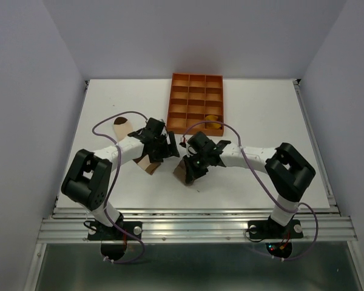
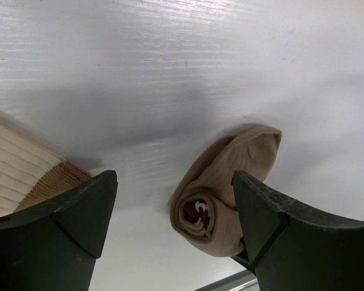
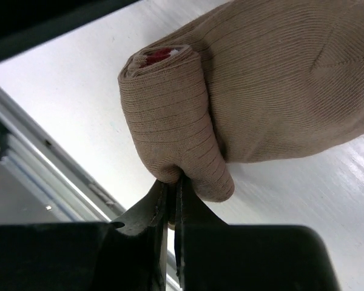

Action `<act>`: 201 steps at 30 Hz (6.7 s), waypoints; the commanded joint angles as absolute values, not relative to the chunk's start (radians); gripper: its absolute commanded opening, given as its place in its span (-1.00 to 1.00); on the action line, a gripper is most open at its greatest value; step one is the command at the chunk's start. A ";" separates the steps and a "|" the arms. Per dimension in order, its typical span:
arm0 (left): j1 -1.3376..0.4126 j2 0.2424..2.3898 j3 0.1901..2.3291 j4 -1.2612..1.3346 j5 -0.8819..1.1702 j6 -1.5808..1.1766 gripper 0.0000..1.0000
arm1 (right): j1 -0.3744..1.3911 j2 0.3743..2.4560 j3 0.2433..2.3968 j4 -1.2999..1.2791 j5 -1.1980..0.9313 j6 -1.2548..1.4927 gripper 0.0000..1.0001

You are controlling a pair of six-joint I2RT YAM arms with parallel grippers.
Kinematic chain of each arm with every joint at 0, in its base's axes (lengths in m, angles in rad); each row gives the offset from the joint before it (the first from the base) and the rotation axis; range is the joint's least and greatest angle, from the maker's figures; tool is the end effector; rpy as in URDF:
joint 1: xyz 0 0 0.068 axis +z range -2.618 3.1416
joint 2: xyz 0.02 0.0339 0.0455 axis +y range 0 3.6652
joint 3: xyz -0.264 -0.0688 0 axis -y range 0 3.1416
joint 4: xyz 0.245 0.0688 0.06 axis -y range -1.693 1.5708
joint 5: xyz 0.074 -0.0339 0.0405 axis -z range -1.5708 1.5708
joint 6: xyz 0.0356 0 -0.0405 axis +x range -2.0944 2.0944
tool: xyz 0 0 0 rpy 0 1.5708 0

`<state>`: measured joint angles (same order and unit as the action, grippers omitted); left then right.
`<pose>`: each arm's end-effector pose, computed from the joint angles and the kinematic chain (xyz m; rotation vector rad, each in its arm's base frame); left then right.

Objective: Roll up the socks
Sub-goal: Roll the sock at the center of the board.

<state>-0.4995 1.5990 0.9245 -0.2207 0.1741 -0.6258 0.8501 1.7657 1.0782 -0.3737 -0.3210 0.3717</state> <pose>0.2819 -0.1608 0.1861 -0.0838 2.5783 -0.6735 0.2233 0.2712 0.1693 -0.7779 2.6916 0.7894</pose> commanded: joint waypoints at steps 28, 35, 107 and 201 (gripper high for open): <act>-0.508 1.506 0.745 0.104 0.431 -0.594 0.79 | 0.566 1.980 1.209 -0.406 -0.703 0.589 -0.99; -0.508 1.588 0.778 0.098 0.425 -0.588 0.71 | 0.548 2.011 1.227 -0.419 -0.698 0.600 -0.99; -0.649 1.799 1.160 -0.649 0.267 -0.638 -1.00 | 1.157 1.572 0.966 -0.107 0.331 0.066 0.21; -0.560 1.640 1.092 -0.222 0.446 -0.589 0.11 | 0.436 1.787 0.712 0.109 -0.532 0.663 -0.98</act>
